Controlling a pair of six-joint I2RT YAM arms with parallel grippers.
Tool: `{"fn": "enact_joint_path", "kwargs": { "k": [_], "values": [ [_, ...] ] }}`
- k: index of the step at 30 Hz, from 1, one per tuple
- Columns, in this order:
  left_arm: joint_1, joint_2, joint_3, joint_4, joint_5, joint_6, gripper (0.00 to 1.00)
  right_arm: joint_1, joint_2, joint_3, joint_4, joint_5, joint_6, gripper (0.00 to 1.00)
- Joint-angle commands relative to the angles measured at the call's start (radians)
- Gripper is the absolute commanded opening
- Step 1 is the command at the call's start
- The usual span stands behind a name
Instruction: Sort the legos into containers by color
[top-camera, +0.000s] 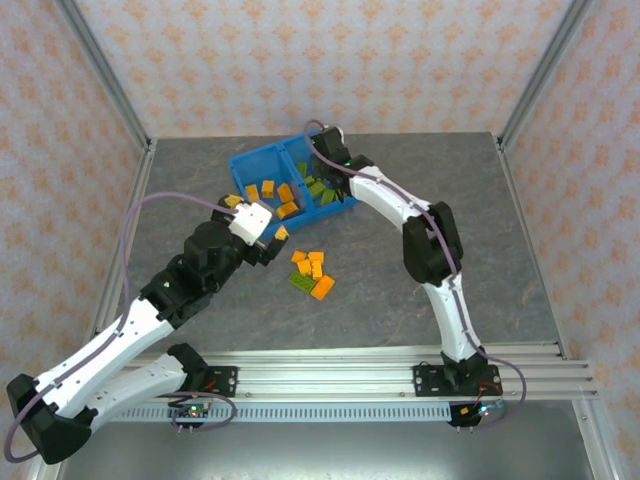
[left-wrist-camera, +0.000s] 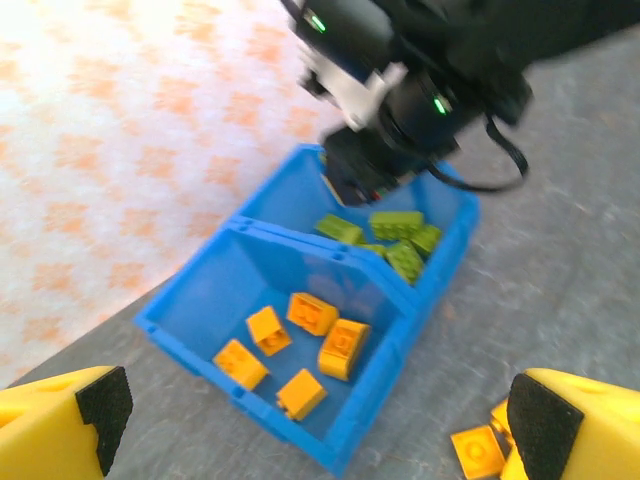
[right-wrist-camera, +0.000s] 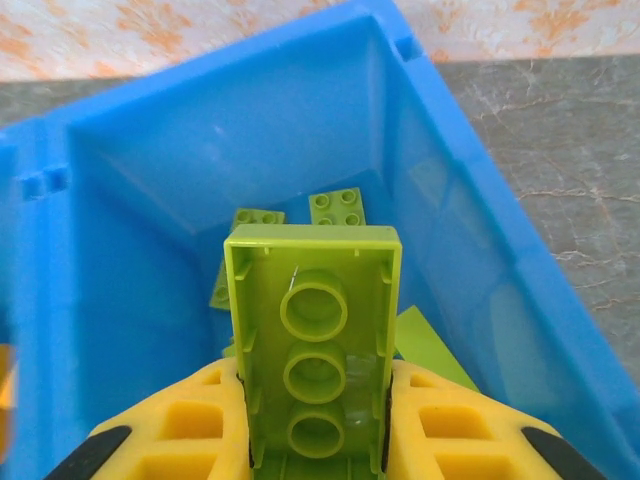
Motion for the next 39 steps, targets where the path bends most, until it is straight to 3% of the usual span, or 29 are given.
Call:
{"fn": "enact_joint_path", "kwargs": {
  "k": [1, 7, 12, 15, 18, 22, 25, 29, 34, 39],
  "values": [
    [-0.008, -0.001, 0.059, -0.072, -0.136, -0.112, 1.0, 0.0, 0.065, 0.108, -0.088, 0.072, 0.005, 0.3],
    [-0.005, 0.025, 0.094, -0.124, -0.139, -0.131, 1.0, 0.0, 0.08, 0.228, -0.191, 0.069, 0.029, 0.51],
    [0.017, 0.042, 0.106, -0.134, -0.145, -0.15, 1.0, 0.001, -0.052, 0.142, -0.18, 0.059, 0.017, 0.53],
    [0.037, 0.061, 0.122, -0.155, -0.134, -0.172, 0.99, 0.002, -0.221, -0.025, -0.13, 0.007, 0.027, 0.54],
    [0.049, 0.126, 0.186, -0.222, -0.092, -0.217, 0.97, 0.01, -0.459, -0.321, -0.002, -0.118, 0.057, 0.58],
    [0.045, 0.295, 0.407, -0.468, 0.078, -0.448, 0.93, 0.02, -0.785, -0.723, 0.142, -0.328, 0.073, 0.67],
    [-0.006, 0.344, 0.41, -0.469, 0.212, -0.597, 0.89, 0.023, -1.026, -0.989, 0.222, -0.404, 0.106, 0.75],
    [-0.129, 0.389, 0.298, -0.379, 0.19, -0.761, 0.81, 0.022, -1.326, -1.237, 0.251, -0.461, 0.157, 0.9],
    [-0.257, 0.582, 0.274, -0.402, 0.131, -0.825, 0.73, 0.024, -1.557, -1.328, 0.127, -0.428, 0.194, 0.99],
    [-0.334, 0.798, 0.347, -0.403, 0.098, -0.828, 0.63, 0.023, -1.595, -1.322, 0.013, -0.416, 0.186, 0.99]
  ]
}}
